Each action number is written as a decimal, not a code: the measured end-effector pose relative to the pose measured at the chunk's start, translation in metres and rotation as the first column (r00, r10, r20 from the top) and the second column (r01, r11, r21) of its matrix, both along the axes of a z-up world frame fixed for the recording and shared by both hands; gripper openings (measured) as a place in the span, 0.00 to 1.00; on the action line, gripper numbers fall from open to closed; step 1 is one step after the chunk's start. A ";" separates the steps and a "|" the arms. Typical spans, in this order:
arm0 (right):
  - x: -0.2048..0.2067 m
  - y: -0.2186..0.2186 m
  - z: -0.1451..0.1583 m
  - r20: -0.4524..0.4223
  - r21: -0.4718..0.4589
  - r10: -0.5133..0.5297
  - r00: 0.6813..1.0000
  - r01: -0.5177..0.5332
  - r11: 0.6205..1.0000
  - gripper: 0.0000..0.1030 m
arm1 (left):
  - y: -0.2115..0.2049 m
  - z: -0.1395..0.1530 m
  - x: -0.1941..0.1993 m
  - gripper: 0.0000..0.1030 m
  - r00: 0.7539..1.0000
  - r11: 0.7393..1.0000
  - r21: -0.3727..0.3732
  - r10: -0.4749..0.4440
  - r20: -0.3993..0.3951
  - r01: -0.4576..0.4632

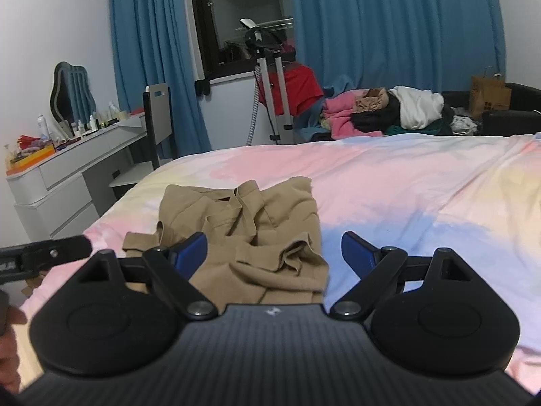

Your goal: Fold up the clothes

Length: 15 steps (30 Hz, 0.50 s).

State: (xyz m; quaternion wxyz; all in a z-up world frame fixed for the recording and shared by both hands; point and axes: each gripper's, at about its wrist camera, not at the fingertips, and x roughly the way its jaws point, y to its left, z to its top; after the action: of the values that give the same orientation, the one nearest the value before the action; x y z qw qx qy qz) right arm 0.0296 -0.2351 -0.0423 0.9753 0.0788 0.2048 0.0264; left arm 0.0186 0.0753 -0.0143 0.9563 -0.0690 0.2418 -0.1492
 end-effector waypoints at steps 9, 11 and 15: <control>-0.018 0.001 0.005 0.021 -0.016 -0.045 0.999 0.045 0.999 0.85 | 0.017 -0.035 -0.010 1.00 0.939 0.975 -0.223 -0.055 -0.339 -0.023; -0.017 0.002 0.004 0.021 -0.021 -0.047 0.999 0.047 0.999 0.85 | 0.020 -0.048 -0.007 1.00 0.907 0.957 -0.287 -0.090 -0.412 -0.035; -0.015 0.005 0.001 0.013 -0.028 -0.043 0.999 0.043 0.999 0.85 | 0.023 -0.073 0.001 0.97 0.857 0.911 -0.405 -0.148 -0.493 -0.075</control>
State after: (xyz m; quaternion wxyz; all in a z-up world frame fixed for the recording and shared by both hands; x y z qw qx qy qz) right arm 0.0145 -0.2306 -0.0409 0.9779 0.0694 0.1973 0.0032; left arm 0.0195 0.0988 -0.0877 0.8176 -0.3004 0.4524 -0.1913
